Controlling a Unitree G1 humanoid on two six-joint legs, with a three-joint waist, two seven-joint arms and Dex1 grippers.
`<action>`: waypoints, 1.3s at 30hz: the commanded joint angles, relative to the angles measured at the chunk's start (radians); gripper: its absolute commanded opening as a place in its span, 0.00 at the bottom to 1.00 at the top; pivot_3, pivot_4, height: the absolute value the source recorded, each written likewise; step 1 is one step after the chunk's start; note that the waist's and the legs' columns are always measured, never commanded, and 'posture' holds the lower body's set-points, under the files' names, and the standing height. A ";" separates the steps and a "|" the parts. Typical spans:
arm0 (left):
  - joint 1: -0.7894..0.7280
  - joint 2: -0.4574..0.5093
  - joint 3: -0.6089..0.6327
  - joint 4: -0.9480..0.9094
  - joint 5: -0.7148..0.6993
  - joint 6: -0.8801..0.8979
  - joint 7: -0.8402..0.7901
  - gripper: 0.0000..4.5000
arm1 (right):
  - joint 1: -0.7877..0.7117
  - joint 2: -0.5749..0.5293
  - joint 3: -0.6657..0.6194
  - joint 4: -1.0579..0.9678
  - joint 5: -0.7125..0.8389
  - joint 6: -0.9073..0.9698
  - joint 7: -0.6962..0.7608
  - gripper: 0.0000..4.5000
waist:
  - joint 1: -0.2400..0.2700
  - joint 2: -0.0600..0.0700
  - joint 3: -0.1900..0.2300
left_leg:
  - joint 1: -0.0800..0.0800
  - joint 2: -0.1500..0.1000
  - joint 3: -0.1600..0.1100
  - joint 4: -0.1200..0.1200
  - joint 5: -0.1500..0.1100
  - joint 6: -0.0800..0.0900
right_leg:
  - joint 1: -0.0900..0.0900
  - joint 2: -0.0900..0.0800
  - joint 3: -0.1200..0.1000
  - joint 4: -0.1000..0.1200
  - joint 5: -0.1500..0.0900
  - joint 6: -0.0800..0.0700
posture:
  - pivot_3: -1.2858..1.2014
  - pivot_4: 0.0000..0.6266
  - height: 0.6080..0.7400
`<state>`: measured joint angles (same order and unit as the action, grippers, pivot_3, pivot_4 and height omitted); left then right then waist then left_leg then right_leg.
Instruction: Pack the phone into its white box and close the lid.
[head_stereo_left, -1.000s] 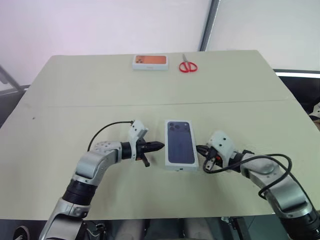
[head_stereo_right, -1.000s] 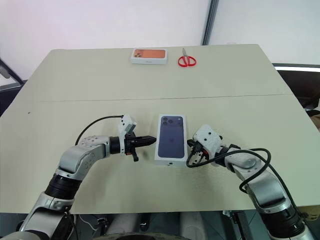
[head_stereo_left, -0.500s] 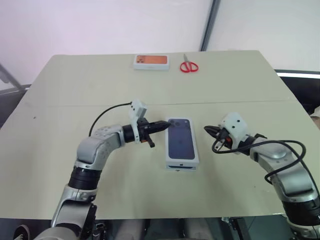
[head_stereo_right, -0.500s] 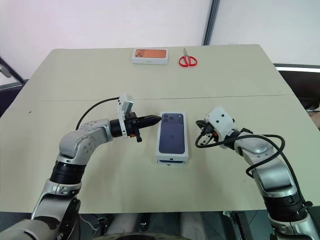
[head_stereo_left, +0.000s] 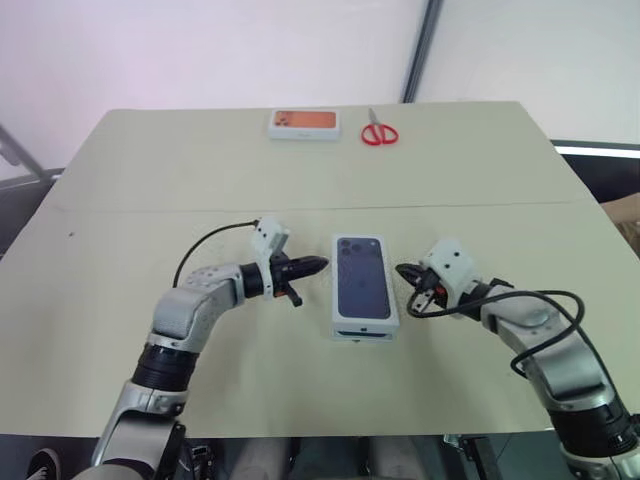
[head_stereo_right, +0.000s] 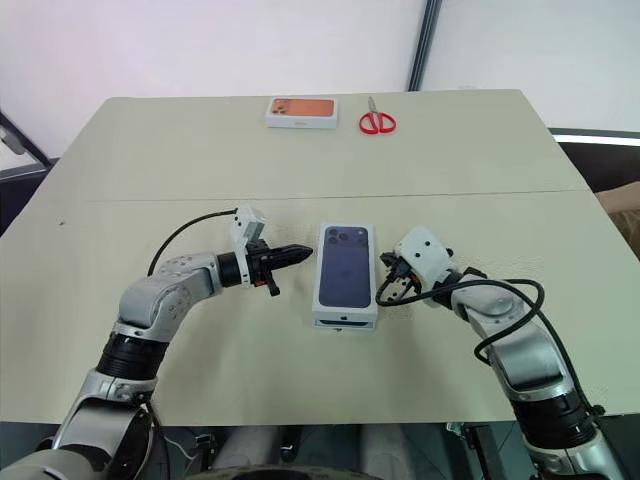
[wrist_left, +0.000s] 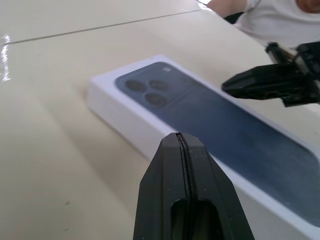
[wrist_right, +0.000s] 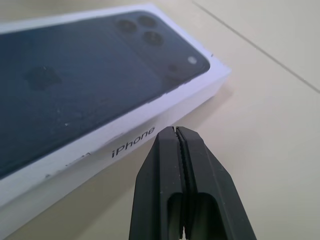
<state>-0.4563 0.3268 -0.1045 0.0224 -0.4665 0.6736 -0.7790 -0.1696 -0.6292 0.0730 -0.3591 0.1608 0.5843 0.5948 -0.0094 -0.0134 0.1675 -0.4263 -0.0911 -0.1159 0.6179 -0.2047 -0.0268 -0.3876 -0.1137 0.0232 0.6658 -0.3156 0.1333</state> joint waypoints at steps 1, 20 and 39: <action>-0.004 -0.015 -0.015 0.001 0.017 -0.030 -0.001 0.00 | -0.018 0.011 -0.004 -0.001 -0.009 -0.013 -0.008 0.01 | -0.002 0.000 0.000 | 0.000 0.000 0.000 0.000 0.000 0.000 | 0.000 0.000 0.000 0.000 0.000 0.000 | 0.52 0.24 1.00; -0.005 -0.059 -0.040 -0.024 0.032 -0.018 -0.010 0.00 | -0.002 0.039 -0.012 -0.074 0.038 0.006 0.018 0.01 | -0.001 0.000 0.000 | 0.000 0.000 0.000 0.000 0.000 0.000 | 0.000 0.000 0.000 0.000 0.000 0.000 | 0.52 0.24 1.00; 0.028 -0.035 -0.035 -0.146 0.001 0.063 -0.015 0.00 | 0.045 0.015 -0.029 -0.155 0.074 0.042 0.065 0.01 | -0.002 0.000 0.000 | 0.000 0.000 0.000 0.000 0.000 0.000 | 0.000 0.000 0.000 0.000 0.000 0.000 | 0.52 0.24 1.00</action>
<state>-0.4297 0.3033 -0.1242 -0.0775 -0.4283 0.7365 -0.7793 -0.1215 -0.6148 0.0334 -0.4434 0.1998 0.6315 0.6364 -0.0111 -0.0134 0.1675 -0.4263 -0.0909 -0.1161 0.6179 -0.2047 -0.0267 -0.3876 -0.1135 0.0231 0.6661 -0.3156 0.1333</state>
